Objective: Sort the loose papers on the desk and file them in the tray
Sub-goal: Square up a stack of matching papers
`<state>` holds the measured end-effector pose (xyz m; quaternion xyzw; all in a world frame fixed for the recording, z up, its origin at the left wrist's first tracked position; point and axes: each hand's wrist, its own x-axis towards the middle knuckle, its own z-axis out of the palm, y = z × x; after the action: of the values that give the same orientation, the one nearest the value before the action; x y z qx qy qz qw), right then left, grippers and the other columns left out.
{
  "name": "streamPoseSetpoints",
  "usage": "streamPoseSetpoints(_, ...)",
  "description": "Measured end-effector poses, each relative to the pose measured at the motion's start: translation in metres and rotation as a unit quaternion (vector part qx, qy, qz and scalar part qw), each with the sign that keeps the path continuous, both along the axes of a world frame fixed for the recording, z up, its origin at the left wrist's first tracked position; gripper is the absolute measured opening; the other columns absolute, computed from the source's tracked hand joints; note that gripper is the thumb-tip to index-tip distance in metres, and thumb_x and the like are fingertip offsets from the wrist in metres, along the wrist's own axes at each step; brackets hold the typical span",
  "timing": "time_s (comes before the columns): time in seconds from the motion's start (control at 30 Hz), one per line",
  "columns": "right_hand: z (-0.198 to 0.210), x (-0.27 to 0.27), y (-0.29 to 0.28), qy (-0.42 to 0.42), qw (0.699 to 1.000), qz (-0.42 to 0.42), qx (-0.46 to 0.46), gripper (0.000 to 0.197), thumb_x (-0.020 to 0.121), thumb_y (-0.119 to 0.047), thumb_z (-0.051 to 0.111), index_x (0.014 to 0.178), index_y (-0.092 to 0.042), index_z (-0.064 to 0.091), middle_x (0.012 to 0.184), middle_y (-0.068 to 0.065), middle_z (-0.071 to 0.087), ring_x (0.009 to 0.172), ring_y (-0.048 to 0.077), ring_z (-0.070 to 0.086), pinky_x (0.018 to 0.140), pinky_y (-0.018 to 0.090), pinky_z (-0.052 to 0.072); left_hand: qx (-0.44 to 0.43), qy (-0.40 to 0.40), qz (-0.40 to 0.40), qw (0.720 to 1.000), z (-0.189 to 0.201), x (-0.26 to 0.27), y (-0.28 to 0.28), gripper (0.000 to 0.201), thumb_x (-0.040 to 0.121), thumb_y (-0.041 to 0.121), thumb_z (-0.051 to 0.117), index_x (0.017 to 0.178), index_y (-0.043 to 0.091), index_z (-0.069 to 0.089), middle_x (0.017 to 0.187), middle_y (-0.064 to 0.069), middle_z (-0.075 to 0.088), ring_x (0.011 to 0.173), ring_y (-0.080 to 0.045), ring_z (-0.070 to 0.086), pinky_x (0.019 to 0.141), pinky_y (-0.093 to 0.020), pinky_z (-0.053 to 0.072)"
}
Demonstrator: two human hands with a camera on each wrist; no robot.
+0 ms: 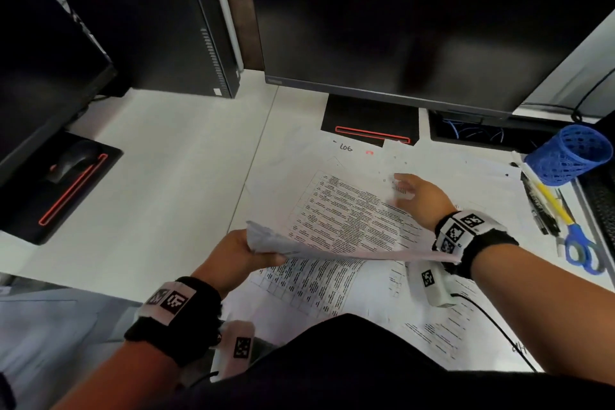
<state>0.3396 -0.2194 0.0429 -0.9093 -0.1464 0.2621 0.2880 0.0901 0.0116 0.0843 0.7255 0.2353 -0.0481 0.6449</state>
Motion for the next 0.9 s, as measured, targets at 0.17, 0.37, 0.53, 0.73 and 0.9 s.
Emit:
streamPoseSetpoints(0.17,-0.009,-0.007,0.017,-0.045,0.980,0.065,-0.183,0.064,0.074,-0.029,0.075,0.128,-0.029,0.040,0.111,-0.004,0.060,0.105,0.026,0.059,0.100,0.044,0.035,-0.018,-0.021,-0.003,1.000,0.007,-0.006,0.001,0.049,0.072,-0.013,0.068,0.055,0.033,0.074,0.062,0.004,0.069,0.061,-0.002,0.063,0.058,-0.012,0.046)
streamPoseSetpoints(0.37,-0.008,-0.002,0.018,-0.045,0.996,-0.012,-0.082,0.028,0.086,-0.021,0.065,0.112,-0.011,0.064,0.097,0.006,0.065,0.097,0.025,0.058,0.081,0.027,0.040,-0.031,-0.032,0.041,0.998,0.009,-0.015,0.007,0.038,0.073,-0.013,0.068,0.066,0.024,0.076,0.068,0.003,0.072,0.066,-0.004,0.067,0.060,-0.012,0.047)
streamPoseSetpoints(0.53,0.004,-0.006,0.033,-0.001,0.990,0.012,-0.141,0.055,0.086,-0.031,0.067,0.130,-0.003,0.051,0.127,0.010,0.057,0.118,0.028,0.052,0.095,0.031,0.040,-0.062,-0.029,0.096,0.993,0.008,-0.017,0.015,0.044,0.063,0.004,0.078,0.106,0.001,0.066,0.100,-0.009,0.073,0.091,-0.017,0.070,0.068,-0.018,0.054)
streamPoseSetpoints(0.73,-0.003,-0.040,0.065,0.005,0.944,-0.034,-0.329,0.056,0.080,-0.049,0.068,0.120,-0.011,0.057,0.120,0.006,0.061,0.110,0.020,0.060,0.085,0.027,0.048,-0.050,-0.017,0.108,0.993,0.009,-0.015,0.013,0.037,0.070,-0.004,0.074,0.105,0.005,0.067,0.097,-0.002,0.074,0.088,-0.011,0.070,0.065,-0.013,0.052)
streamPoseSetpoints(0.9,0.001,-0.031,0.037,0.056,0.987,-0.048,-0.142,0.037,0.093,-0.010,0.051,0.128,0.002,0.050,0.132,0.018,0.053,0.119,0.033,0.053,0.100,0.037,0.044,-0.058,-0.041,0.139,0.988,0.011,-0.010,0.016,0.027,0.079,-0.005,0.063,0.099,0.012,0.069,0.094,0.003,0.075,0.089,-0.009,0.070,0.072,-0.018,0.052)
